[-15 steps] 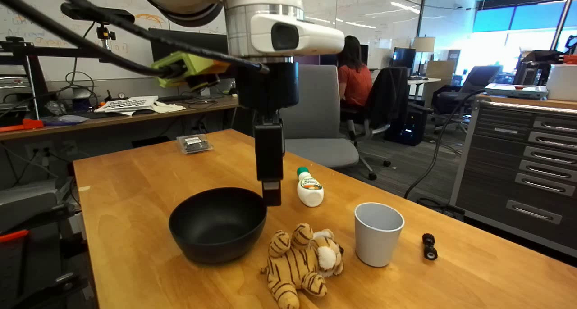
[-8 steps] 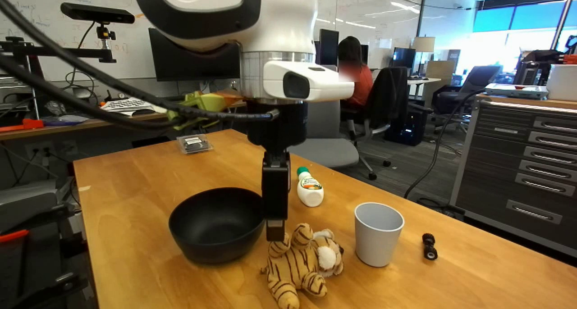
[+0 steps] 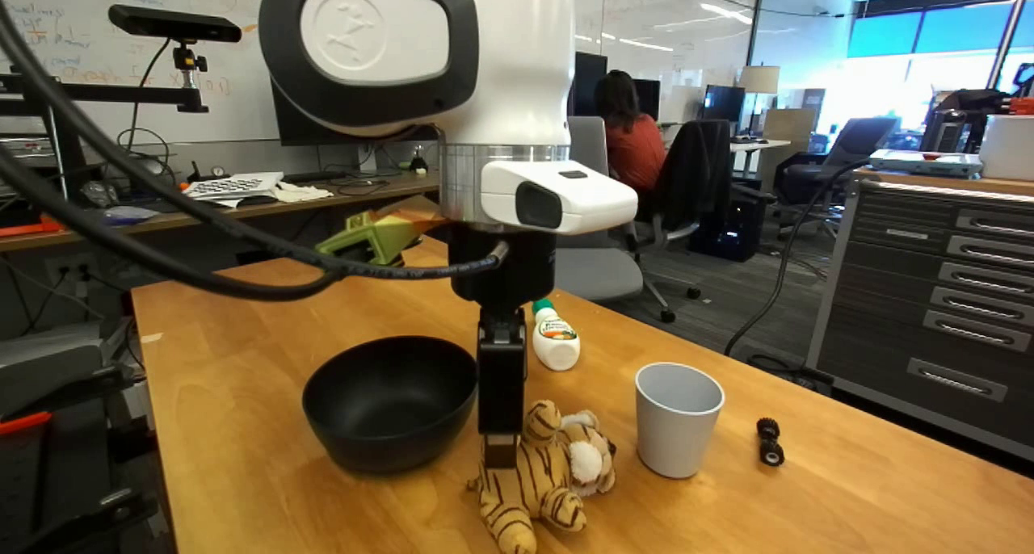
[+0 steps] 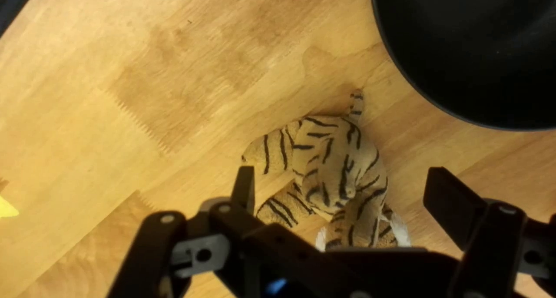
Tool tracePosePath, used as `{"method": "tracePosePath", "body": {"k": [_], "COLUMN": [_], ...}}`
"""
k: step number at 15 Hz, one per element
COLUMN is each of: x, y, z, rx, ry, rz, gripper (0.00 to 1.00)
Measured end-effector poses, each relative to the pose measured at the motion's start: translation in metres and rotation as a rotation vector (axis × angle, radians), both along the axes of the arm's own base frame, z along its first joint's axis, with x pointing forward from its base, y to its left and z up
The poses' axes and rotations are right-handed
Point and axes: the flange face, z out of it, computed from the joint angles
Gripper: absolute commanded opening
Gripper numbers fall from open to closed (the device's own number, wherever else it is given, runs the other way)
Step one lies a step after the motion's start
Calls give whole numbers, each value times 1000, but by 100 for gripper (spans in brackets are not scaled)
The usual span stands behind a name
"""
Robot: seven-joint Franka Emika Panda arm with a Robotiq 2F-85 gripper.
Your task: Put the stuffed animal in the bowl
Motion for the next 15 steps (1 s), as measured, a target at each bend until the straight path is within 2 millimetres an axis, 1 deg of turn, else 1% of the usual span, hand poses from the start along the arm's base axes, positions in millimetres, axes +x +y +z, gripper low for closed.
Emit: {"method": "tracePosePath", "body": {"k": [1, 2, 4, 9, 10, 12, 13, 15], "x": [0, 1, 1, 2, 3, 5, 7, 9], "y": [0, 0, -1, 0, 0, 0, 1, 3], "z": [-2, -3, -5, -4, -3, 4, 11, 27], "rx": [-2, -3, -3, -4, -5, -8, -9, -11], "ry": [-1, 0, 3, -1, -4, -25, -40, -74], "rz": [1, 0, 0, -2, -6, -15, -18, -21], "gripper": [66, 56, 42, 3, 0, 0, 2, 1]}}
